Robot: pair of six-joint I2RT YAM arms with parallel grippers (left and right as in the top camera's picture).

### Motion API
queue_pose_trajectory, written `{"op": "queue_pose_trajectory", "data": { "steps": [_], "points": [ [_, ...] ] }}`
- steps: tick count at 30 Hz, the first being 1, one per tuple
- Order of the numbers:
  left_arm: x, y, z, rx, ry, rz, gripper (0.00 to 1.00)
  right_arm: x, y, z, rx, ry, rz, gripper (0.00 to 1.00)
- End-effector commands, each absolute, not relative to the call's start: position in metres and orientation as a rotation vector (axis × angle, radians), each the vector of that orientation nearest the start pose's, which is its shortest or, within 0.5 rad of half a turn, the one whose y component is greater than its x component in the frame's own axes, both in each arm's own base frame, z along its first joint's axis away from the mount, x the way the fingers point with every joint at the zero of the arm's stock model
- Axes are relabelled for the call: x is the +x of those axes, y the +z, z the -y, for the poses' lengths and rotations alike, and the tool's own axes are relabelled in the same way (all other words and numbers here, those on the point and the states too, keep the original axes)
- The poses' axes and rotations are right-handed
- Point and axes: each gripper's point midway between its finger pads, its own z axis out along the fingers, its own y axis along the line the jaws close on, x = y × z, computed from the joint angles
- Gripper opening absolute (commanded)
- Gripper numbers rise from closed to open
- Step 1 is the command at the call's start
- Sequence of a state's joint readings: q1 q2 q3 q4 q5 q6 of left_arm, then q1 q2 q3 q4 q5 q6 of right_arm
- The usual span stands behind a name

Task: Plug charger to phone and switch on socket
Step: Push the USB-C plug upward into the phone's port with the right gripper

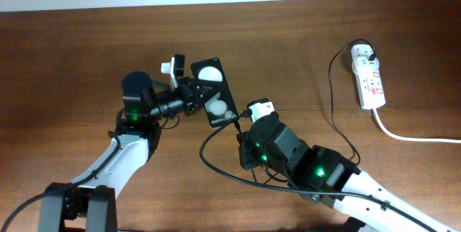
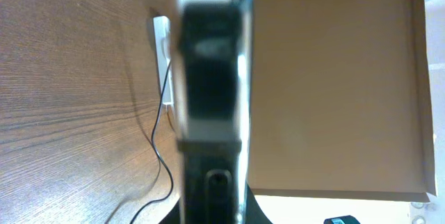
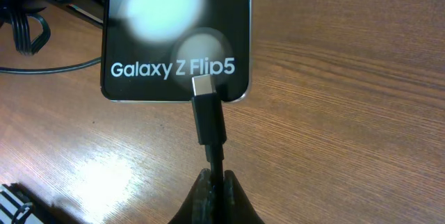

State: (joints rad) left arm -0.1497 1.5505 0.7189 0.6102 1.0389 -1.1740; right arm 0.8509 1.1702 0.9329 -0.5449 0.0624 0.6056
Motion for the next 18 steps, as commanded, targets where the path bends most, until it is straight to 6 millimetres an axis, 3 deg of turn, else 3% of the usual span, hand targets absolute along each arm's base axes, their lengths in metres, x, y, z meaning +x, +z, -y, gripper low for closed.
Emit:
{"op": "queue_pose_trajectory", "data": {
  "steps": [1,18],
  "points": [
    [0.3542,0.2120,0.2055,-0.108,-1.799,-2.063,0.00,0.2333,0.1863,-0.2536,-0.274,0.629,-2.423,0.04],
    [0.3514,0.2125,0.2065,-0.092,-1.813,-2.068,0.00,0.2365,0.1866,-0.2505,-0.258,0.603,-2.415,0.04]
  ]
}}
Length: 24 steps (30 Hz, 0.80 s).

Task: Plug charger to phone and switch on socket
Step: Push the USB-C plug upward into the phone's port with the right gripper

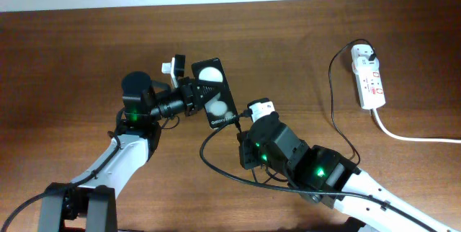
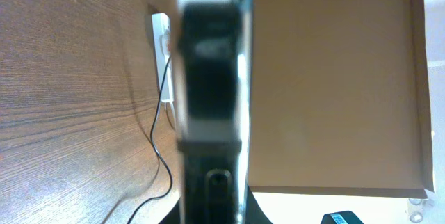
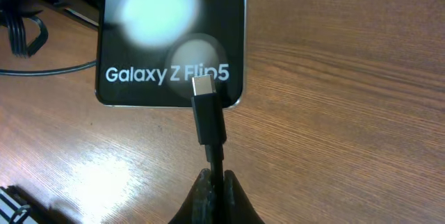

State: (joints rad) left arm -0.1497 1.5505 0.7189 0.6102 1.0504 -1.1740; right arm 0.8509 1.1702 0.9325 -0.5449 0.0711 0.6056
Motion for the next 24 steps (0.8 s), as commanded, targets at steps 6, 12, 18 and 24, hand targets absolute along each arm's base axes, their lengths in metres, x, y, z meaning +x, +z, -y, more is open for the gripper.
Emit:
{"op": "queue_pose_trajectory", "data": {
  "steps": [6,12,18,24],
  "points": [
    [0.351,0.212,0.207,-0.097,-1.819,-2.073,0.00,0.238,0.167,-0.255,-0.272,0.567,-2.471,0.04],
    [0.358,0.211,0.204,-0.127,-1.775,-2.057,0.00,0.210,0.167,-0.278,-0.388,0.791,-2.543,0.04],
    [0.360,0.210,0.203,-0.133,-1.765,-2.053,0.00,0.212,0.167,-0.277,-0.379,0.778,-2.539,0.04],
    [0.356,0.207,0.204,-0.093,-1.760,-2.067,0.00,0.218,0.169,-0.276,-0.355,0.755,-2.514,0.04]
  ]
}}
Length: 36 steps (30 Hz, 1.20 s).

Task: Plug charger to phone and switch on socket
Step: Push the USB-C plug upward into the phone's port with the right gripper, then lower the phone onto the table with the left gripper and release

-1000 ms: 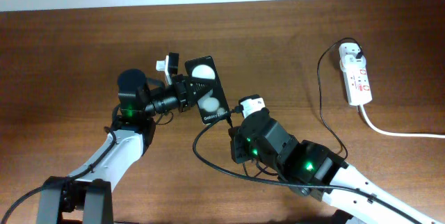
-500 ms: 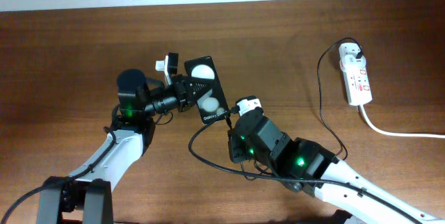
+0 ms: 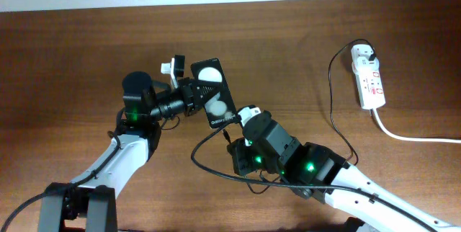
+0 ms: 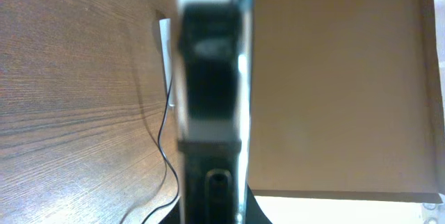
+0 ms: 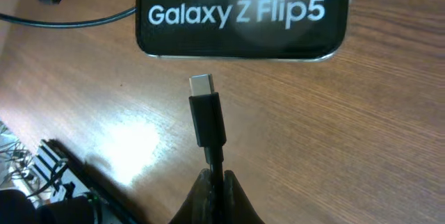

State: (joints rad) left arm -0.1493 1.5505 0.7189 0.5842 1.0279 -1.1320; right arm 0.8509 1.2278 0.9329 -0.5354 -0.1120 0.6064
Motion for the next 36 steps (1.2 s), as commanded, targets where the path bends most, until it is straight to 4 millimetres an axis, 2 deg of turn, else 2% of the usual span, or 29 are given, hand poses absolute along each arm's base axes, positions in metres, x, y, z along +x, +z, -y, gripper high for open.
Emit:
{"op": "queue_pose_trajectory", "data": {
  "steps": [1,15,23,28,32,36],
  "points": [
    [0.355,0.207,0.204,-0.091,-1.762,-2.068,0.00,0.219,0.170,-0.277,-0.346,0.762,-2.510,0.04],
    [0.350,0.208,0.206,-0.061,-1.790,-2.075,0.00,0.218,0.166,-0.272,-0.276,0.753,-2.546,0.04],
    [0.345,0.209,0.208,-0.033,-1.815,-2.082,0.00,0.226,0.176,-0.279,-0.269,0.785,-2.489,0.04],
    [0.333,0.212,0.212,0.036,-1.878,-2.098,0.00,0.241,0.188,-0.282,-0.233,0.781,-2.406,0.04],
    [0.307,0.217,0.216,0.189,-1.998,-2.118,0.00,0.252,0.199,-0.284,-0.217,0.775,-2.337,0.04],
    [0.293,0.220,0.217,0.282,-2.061,-2.123,0.00,0.258,0.206,-0.284,-0.196,0.773,-2.297,0.04]
  ]
}}
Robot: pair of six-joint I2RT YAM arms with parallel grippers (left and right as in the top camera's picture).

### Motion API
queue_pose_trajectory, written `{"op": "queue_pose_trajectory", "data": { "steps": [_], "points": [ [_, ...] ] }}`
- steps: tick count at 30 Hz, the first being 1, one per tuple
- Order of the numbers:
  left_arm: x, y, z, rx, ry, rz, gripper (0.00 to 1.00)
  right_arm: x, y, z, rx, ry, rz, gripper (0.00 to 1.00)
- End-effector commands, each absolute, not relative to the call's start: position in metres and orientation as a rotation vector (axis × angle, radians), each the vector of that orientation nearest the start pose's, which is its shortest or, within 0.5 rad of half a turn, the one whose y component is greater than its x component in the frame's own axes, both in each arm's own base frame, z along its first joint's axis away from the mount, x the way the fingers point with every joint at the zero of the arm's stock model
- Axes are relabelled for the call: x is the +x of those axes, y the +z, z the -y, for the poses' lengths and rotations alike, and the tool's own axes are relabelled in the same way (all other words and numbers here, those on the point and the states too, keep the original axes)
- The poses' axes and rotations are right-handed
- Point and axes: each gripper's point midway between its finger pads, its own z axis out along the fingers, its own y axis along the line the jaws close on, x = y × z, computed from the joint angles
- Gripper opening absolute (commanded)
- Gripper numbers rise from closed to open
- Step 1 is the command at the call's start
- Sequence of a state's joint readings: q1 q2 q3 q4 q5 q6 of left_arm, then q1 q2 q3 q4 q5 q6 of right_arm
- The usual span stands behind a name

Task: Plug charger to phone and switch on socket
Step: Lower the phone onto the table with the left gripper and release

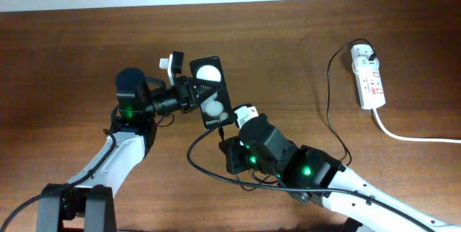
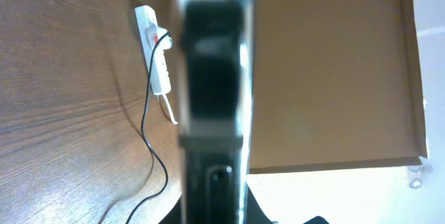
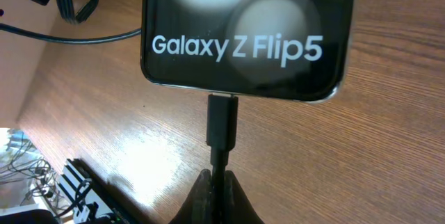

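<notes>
The black phone (image 1: 212, 91), its screen reading "Galaxy Z Flip5" (image 3: 243, 29), is held above the table with my left gripper (image 1: 193, 92) shut on it; in the left wrist view its edge (image 2: 212, 78) fills the middle. My right gripper (image 3: 222, 182) is shut on the black charger cable, and the black plug (image 3: 222, 121) meets the phone's bottom edge with its metal tip hidden. The white socket strip (image 1: 368, 78) lies far right with the charger's black cable plugged into it.
The black cable (image 1: 333, 109) runs from the strip across the brown table (image 1: 288, 37) and loops under my right arm (image 1: 288, 167). A white cord (image 1: 410, 137) leaves the strip to the right edge. A brown board (image 2: 327, 71) stands behind the phone.
The plug's bare metal tip was short of the phone's bottom edge; now the plug touches that edge and the tip is out of sight. The phone sits slightly further left and tilted differently.
At first my right gripper held the plug with its tip over the phone's screen, near the lettering, and the left held the phone. Then the plug stood back below the phone's bottom edge. Now the plug is against that edge, tip hidden.
</notes>
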State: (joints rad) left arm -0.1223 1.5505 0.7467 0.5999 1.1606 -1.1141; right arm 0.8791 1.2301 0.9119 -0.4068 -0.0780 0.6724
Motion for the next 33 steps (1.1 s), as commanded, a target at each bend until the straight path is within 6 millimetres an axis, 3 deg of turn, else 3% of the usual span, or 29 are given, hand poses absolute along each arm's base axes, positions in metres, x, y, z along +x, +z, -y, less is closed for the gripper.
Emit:
{"op": "queue_pose_trajectory", "data": {
  "steps": [1,3,5,8,11,14,16,20,24,28,33],
  "points": [
    [0.291,0.221,0.217,0.293,-2.068,-2.124,0.00,0.258,0.206,-0.285,-0.196,0.774,-2.298,0.04],
    [0.293,0.220,0.216,0.301,-2.047,-2.110,0.00,0.255,0.206,-0.286,-0.210,0.794,-2.306,0.08],
    [0.297,0.220,0.216,0.331,-1.999,-2.078,0.00,0.248,0.206,-0.278,-0.213,0.777,-2.328,0.24],
    [0.314,0.216,0.215,0.251,-1.906,-2.063,0.00,0.228,0.212,-0.240,-0.204,0.666,-2.364,0.51],
    [0.339,0.209,0.216,0.109,-1.775,-2.052,0.00,0.199,0.236,-0.198,-0.194,0.645,-2.330,0.79],
    [0.343,0.204,0.236,0.121,-1.670,-2.041,0.00,0.176,0.246,-0.162,-0.171,0.619,-2.308,0.91],
    [0.352,0.186,0.246,0.100,-1.505,-2.163,0.00,0.164,0.245,-0.148,-0.173,0.610,-2.318,0.98],
    [0.387,0.186,0.255,0.212,-1.289,-2.336,0.00,0.160,0.238,-0.143,-0.180,0.583,-2.353,0.99],
    [0.431,0.139,0.272,0.293,-1.239,-2.492,0.00,0.158,0.235,-0.141,-0.183,0.569,-2.369,0.99],
    [0.436,0.079,0.273,0.253,-1.236,-2.605,0.00,0.158,0.235,-0.141,-0.183,0.569,-2.369,0.99],
    [0.438,0.030,0.273,0.223,-1.232,-2.668,0.00,0.158,0.235,-0.141,-0.183,0.569,-2.369,0.99]
  ]
}}
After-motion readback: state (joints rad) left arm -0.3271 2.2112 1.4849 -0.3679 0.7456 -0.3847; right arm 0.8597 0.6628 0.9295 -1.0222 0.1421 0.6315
